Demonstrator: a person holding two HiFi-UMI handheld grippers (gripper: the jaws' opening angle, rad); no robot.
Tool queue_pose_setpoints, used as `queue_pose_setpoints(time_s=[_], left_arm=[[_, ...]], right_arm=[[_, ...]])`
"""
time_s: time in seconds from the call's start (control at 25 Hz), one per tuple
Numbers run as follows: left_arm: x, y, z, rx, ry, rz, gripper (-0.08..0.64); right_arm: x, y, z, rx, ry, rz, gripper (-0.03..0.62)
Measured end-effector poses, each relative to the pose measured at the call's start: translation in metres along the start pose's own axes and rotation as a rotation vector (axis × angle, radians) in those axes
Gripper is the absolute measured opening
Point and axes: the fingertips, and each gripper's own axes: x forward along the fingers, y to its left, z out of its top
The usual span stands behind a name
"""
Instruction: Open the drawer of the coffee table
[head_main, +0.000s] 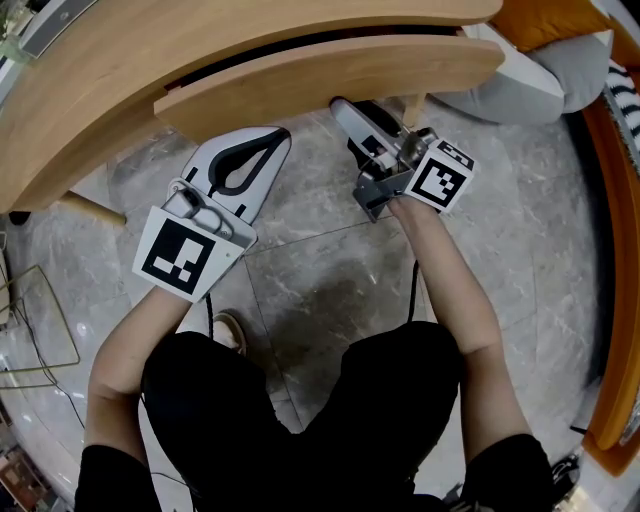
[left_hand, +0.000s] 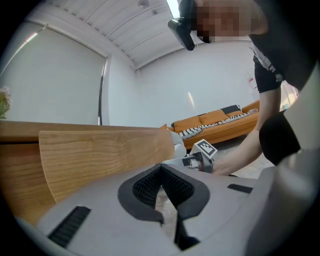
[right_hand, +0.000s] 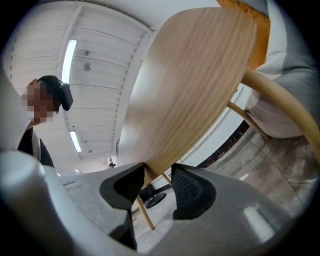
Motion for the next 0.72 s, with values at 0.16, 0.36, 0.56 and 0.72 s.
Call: queue_pose_setpoints(time_s=[0.16,0.36,0.56,0.72], left_arm=[[-0.001,-0.003,0.002,-0.002,0.0,-0.01,0.006],[-0.008,0.001,0.005,-0.014,0.002,0.002,0.006],[-0.016,-0.006,0.008,0.006,0.008,-0.01,0.006],[-0.025,-0.012,0.011,0.023,0.019,-0.023,0.006]], right_arm=[[-0.003,0.006,-0.001,-0.005,-0.01,0.01,0.165],[-0.01,0.013,-0.002,-0.004,-0.024,0.016,0.161],[-0.023,0.02,-0.009,-0.003,-0.02,0.014,0.161],[-0.025,0.024,-0.011,0.001,-0.018,0.014,0.161]])
